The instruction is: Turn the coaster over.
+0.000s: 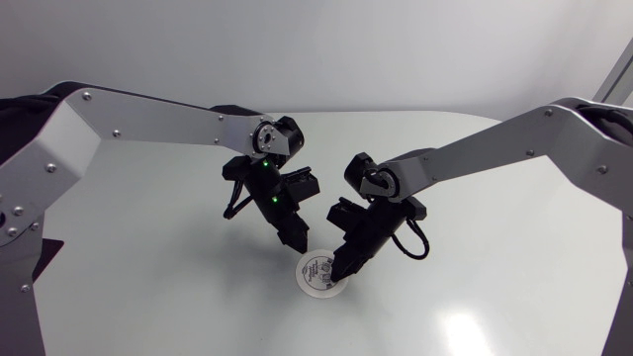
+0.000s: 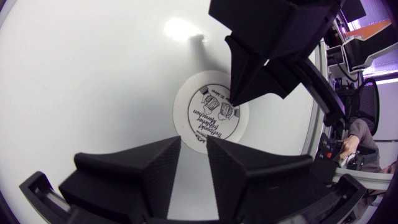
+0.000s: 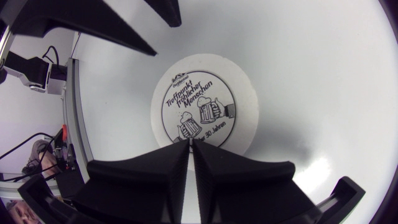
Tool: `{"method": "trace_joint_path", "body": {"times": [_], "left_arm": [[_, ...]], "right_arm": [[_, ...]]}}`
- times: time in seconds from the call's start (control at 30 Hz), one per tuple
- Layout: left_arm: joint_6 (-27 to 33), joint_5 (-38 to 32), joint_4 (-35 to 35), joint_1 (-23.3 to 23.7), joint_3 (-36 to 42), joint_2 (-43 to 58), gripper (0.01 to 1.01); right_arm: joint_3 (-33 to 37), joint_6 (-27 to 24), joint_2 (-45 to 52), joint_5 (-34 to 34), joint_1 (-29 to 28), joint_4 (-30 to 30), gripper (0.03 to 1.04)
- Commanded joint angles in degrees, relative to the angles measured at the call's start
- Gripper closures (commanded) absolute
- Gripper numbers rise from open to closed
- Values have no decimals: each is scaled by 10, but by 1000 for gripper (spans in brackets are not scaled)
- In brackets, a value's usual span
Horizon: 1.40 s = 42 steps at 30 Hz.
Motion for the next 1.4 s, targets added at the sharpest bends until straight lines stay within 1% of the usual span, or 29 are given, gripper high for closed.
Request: {"method": "trace_joint_path", "body": {"times": [0.0, 0.1, 0.17, 0.3, 0.43, 0.7, 0.93, 1.03, 1.13, 1.3, 1.37], "left_arm": [[3, 3, 2, 0, -9, 9, 246], [3, 3, 4, 1, -9, 15, 80], [3, 2, 5, 0, -9, 20, 56], [1, -2, 13, 5, -6, 29, 51], [1, -11, 17, 12, -2, 42, 51], [-1, -49, 17, 27, 14, 85, 51], [-5, -49, 13, 6, 18, 101, 52], [-9, -21, -2, -2, 33, 111, 52], [-10, 3, -22, -5, 48, 124, 118], [-1, 41, -37, 9, 53, 126, 115], [4, 44, -40, 13, 52, 126, 115]], "right_arm": [[-13, 6, 33, 28, 1, 3, 1020], [-4, 1, 44, 44, -14, -3, 1020], [8, -4, 51, 55, -24, -8, 1020], [39, -6, 62, 64, -34, -22, 1020], [66, -6, 71, 65, -32, -35, 1020], [61, -3, 58, 61, -21, -36, 1020], [51, -4, 56, 50, -16, -31, 1020], [45, -2, 58, 48, -10, -24, 1020], [41, -2, 58, 46, -8, -21, 1020], [37, -5, 59, 44, -7, -17, 1020], [41, -6, 61, 40, -3, -18, 1020]]}}
